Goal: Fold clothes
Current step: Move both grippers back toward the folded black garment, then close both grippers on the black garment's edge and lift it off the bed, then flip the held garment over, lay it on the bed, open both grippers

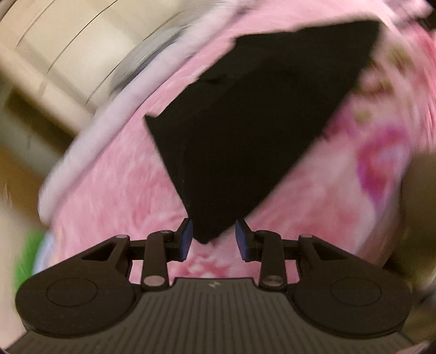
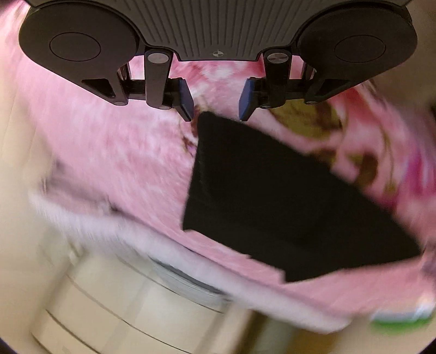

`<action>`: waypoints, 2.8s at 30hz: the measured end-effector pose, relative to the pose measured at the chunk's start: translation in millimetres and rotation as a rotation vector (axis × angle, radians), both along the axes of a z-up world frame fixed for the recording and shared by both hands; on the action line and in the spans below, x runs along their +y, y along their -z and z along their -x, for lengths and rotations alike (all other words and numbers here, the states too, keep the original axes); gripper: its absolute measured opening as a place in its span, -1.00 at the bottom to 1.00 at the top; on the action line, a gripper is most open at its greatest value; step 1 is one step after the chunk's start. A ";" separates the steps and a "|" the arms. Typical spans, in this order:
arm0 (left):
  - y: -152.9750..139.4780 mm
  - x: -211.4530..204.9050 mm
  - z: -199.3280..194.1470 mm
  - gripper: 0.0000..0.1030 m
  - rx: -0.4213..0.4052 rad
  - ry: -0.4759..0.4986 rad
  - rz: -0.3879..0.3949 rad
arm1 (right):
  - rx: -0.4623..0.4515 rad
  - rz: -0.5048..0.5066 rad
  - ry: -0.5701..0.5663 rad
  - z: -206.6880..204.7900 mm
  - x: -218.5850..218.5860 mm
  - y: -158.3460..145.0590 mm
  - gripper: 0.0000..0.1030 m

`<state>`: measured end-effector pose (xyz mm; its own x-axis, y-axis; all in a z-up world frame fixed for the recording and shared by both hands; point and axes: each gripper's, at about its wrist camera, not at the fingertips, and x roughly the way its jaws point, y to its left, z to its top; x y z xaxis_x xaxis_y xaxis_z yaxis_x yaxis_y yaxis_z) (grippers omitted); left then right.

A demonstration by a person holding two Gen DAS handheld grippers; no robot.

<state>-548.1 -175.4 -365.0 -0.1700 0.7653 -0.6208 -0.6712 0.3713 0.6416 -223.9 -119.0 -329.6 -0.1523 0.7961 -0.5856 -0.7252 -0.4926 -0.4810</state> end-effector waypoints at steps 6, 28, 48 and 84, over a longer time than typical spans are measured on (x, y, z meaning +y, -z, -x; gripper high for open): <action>35.8 -1.0 -5.8 -0.36 0.276 0.209 -0.031 | -0.249 -0.067 -0.164 11.4 0.7 26.6 -0.18; 69.2 37.6 22.9 -0.74 0.375 0.482 -0.109 | -0.568 -0.245 -0.473 9.1 58.3 90.0 -0.37; 14.1 11.6 23.7 -0.84 0.215 0.434 -0.088 | -0.478 -0.087 -0.450 14.1 27.2 39.8 -0.85; -123.2 38.1 36.5 -0.68 -0.116 0.326 -0.126 | 0.010 0.053 -0.387 -26.7 39.8 -135.7 -0.72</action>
<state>-584.6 -137.3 -241.8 0.1613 0.8393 -0.5192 -0.6016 0.5007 0.6224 -197.2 -79.2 -193.9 -0.4411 0.6475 -0.6214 -0.4856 -0.7545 -0.4414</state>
